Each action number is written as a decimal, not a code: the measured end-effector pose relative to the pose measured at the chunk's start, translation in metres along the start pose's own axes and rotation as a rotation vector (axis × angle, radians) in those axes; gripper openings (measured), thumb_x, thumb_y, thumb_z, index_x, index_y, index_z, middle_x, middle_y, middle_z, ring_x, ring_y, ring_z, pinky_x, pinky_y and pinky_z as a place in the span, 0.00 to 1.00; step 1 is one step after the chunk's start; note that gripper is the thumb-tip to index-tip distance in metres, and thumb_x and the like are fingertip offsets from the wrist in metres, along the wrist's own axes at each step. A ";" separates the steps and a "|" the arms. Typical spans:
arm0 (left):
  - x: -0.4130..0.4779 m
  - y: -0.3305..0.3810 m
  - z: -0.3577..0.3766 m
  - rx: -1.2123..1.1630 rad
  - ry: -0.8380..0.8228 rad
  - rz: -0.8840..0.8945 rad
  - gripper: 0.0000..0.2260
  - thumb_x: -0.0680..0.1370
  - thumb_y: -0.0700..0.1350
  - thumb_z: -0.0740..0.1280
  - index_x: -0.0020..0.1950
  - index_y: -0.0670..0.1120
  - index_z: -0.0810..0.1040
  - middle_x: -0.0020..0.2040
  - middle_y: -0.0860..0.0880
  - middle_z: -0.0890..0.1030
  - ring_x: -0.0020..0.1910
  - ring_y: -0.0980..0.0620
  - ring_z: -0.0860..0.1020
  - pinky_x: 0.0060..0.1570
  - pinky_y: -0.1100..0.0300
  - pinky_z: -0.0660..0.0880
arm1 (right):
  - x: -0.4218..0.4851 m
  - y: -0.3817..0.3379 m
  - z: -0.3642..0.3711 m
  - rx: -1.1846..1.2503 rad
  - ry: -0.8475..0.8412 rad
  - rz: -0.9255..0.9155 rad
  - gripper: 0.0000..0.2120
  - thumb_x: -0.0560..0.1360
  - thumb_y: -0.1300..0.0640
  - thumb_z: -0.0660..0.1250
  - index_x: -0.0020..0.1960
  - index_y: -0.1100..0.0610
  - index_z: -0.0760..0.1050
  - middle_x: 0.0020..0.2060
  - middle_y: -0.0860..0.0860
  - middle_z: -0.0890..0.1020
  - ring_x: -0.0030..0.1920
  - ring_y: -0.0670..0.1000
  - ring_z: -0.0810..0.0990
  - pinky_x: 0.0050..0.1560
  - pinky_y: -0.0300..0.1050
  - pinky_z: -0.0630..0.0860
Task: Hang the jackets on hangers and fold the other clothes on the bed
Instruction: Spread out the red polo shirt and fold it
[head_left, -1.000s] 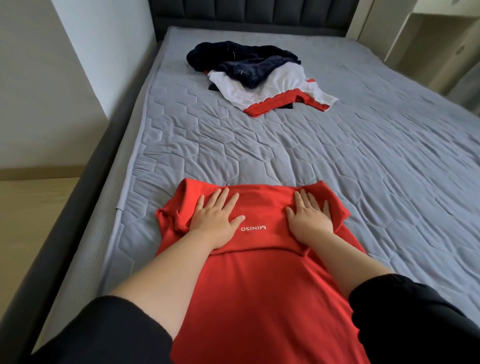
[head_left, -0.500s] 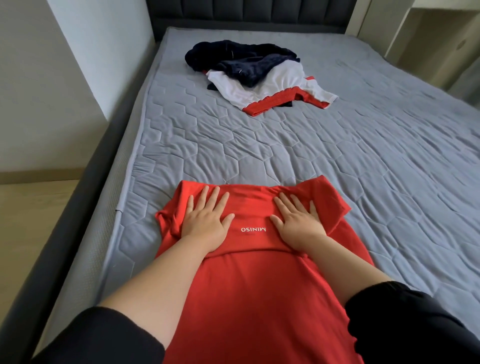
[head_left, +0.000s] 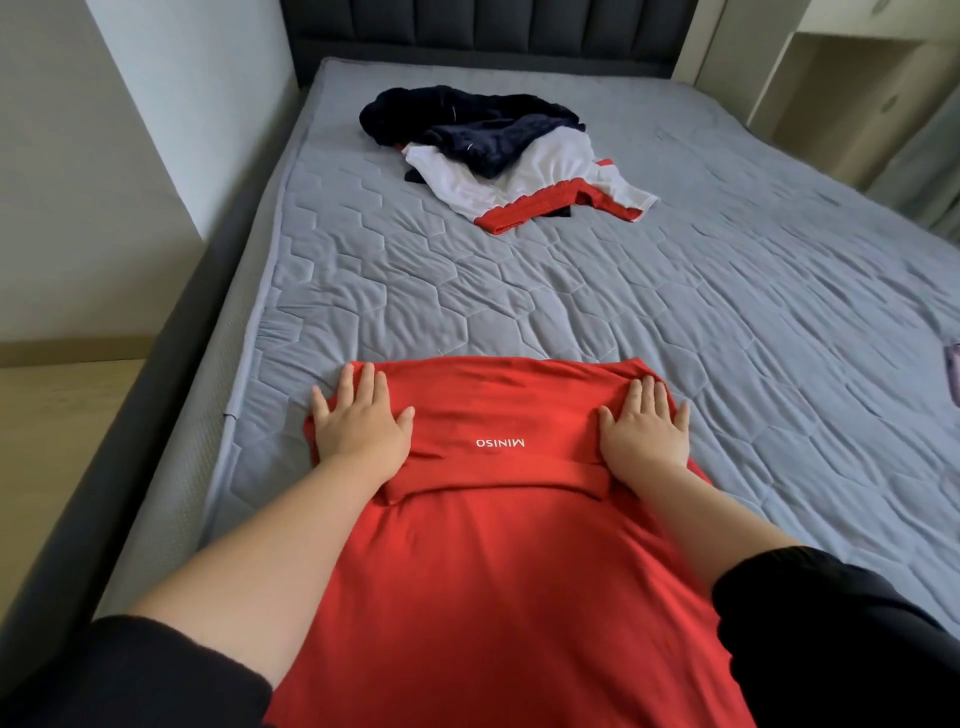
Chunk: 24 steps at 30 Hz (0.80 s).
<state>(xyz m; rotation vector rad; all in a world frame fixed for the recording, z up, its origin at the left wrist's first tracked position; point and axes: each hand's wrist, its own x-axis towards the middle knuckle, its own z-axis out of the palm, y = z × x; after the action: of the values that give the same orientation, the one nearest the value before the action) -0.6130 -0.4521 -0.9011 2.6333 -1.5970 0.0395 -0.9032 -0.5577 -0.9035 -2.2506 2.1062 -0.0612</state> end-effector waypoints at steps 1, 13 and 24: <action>0.002 0.003 -0.004 0.001 0.047 0.042 0.28 0.80 0.57 0.51 0.78 0.46 0.55 0.78 0.50 0.53 0.77 0.48 0.44 0.72 0.38 0.44 | 0.001 -0.005 -0.004 0.017 0.058 -0.032 0.32 0.81 0.44 0.48 0.78 0.61 0.48 0.78 0.56 0.49 0.78 0.53 0.45 0.75 0.55 0.39; 0.035 0.001 -0.013 -0.173 -0.055 -0.025 0.19 0.82 0.50 0.54 0.72 0.51 0.65 0.73 0.51 0.65 0.74 0.46 0.57 0.69 0.40 0.56 | 0.071 -0.001 -0.050 0.693 -0.150 0.212 0.22 0.82 0.51 0.54 0.60 0.67 0.75 0.57 0.62 0.76 0.57 0.59 0.75 0.60 0.48 0.68; 0.060 -0.027 -0.020 -0.663 -0.154 -0.266 0.14 0.80 0.48 0.61 0.55 0.38 0.77 0.57 0.37 0.79 0.58 0.39 0.75 0.59 0.50 0.71 | 0.075 0.024 -0.040 1.062 -0.047 0.525 0.16 0.77 0.56 0.64 0.33 0.57 0.66 0.29 0.54 0.66 0.30 0.53 0.66 0.32 0.45 0.62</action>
<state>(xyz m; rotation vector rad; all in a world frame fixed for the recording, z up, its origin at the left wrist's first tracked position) -0.5606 -0.4916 -0.8785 2.3105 -1.0230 -0.6047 -0.9249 -0.6343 -0.8659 -1.0633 1.8542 -0.8431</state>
